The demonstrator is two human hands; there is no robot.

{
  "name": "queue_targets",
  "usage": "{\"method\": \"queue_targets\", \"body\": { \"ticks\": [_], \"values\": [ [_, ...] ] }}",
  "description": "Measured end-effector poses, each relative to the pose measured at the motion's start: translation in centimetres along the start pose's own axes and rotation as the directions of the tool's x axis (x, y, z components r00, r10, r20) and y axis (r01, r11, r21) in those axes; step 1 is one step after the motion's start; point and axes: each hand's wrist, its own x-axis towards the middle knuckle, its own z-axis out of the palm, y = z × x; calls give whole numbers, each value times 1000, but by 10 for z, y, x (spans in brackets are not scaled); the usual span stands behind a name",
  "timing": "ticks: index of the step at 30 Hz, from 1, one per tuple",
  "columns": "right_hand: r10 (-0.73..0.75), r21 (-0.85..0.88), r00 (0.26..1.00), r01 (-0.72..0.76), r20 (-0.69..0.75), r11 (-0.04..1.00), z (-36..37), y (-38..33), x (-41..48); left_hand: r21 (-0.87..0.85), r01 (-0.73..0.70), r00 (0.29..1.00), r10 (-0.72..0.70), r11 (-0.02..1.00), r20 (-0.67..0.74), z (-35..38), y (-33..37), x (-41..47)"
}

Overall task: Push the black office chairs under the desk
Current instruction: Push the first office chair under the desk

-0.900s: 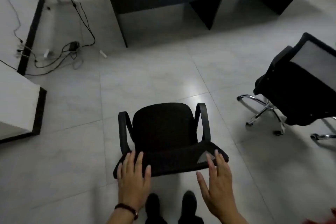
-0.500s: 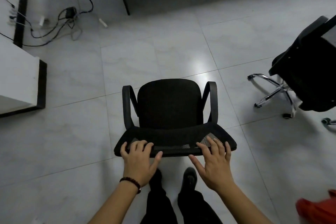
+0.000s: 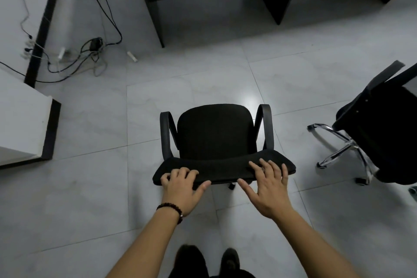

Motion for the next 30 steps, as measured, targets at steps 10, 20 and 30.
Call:
{"method": "queue_targets", "body": {
  "ticks": [10, 20, 30],
  "values": [
    [17, 6, 999, -17, -40, 1000, -49, 6, 155, 52, -22, 999, 24, 998, -42, -59, 16, 156],
    [59, -2, 998, -59, -22, 998, -95, -61, 332, 68, -19, 1000, 18, 998, 6, -149, -36, 328],
    [107, 19, 994, -107, -10, 994, -133, -101, 493, 83, -83, 996, 84, 993, -15, -224, -66, 497]
  ]
}}
